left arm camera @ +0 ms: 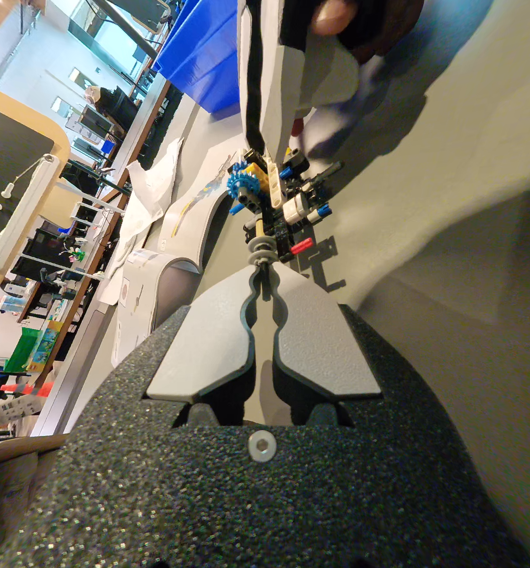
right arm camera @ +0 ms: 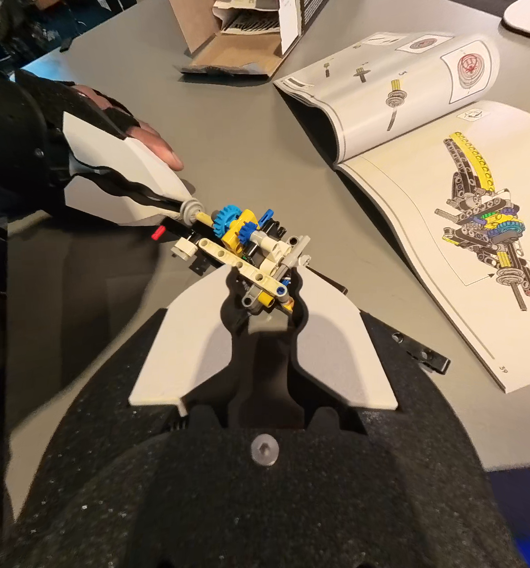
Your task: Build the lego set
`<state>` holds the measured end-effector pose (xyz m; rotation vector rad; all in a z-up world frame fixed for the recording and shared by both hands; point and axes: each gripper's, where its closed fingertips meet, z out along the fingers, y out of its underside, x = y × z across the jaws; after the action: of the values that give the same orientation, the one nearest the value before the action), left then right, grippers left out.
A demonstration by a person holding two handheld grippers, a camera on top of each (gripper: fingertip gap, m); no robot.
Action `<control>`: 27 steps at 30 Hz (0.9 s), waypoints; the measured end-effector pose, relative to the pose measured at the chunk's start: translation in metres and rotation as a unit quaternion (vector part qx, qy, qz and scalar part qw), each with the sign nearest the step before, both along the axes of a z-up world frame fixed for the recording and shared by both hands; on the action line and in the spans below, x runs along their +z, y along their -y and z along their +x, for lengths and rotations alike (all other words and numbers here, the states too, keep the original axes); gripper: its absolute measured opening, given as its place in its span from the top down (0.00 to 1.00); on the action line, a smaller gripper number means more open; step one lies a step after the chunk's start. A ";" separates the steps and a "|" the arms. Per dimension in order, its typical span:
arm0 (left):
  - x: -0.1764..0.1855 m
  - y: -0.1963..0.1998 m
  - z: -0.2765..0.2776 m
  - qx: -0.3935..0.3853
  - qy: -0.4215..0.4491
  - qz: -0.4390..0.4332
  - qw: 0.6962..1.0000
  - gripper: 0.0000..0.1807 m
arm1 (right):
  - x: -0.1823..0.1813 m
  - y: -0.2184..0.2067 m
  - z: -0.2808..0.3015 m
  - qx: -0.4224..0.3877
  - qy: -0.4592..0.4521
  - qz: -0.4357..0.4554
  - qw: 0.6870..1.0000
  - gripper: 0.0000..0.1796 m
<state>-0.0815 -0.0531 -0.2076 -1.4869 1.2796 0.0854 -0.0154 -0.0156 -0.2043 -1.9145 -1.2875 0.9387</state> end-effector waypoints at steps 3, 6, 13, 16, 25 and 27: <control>0.000 0.000 0.000 -0.001 0.000 -0.003 1.000 0.97 | -0.001 0.001 0.000 -0.001 0.004 0.006 1.000 0.80; 0.001 0.000 0.000 0.000 0.000 -0.003 1.000 0.98 | -0.001 0.001 0.000 -0.003 0.005 0.008 1.000 0.80; 0.001 -0.001 0.000 -0.001 0.005 -0.010 1.000 0.98 | -0.002 0.001 0.000 -0.001 0.006 0.009 1.000 0.80; 0.001 -0.001 0.000 -0.003 0.007 -0.012 1.000 0.98 | -0.003 0.001 0.000 -0.001 0.010 0.014 1.000 0.81; 0.001 0.000 0.001 -0.009 0.007 -0.015 1.000 0.98 | -0.003 0.002 -0.001 0.004 0.011 0.017 1.000 0.81; 0.001 -0.001 0.001 -0.010 0.007 -0.016 1.000 0.98 | -0.003 0.002 -0.001 0.005 0.012 0.018 1.000 0.81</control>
<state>-0.0806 -0.0526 -0.2068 -1.4988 1.2891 0.0411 -0.0162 -0.0177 -0.2074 -1.8992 -1.3195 0.8934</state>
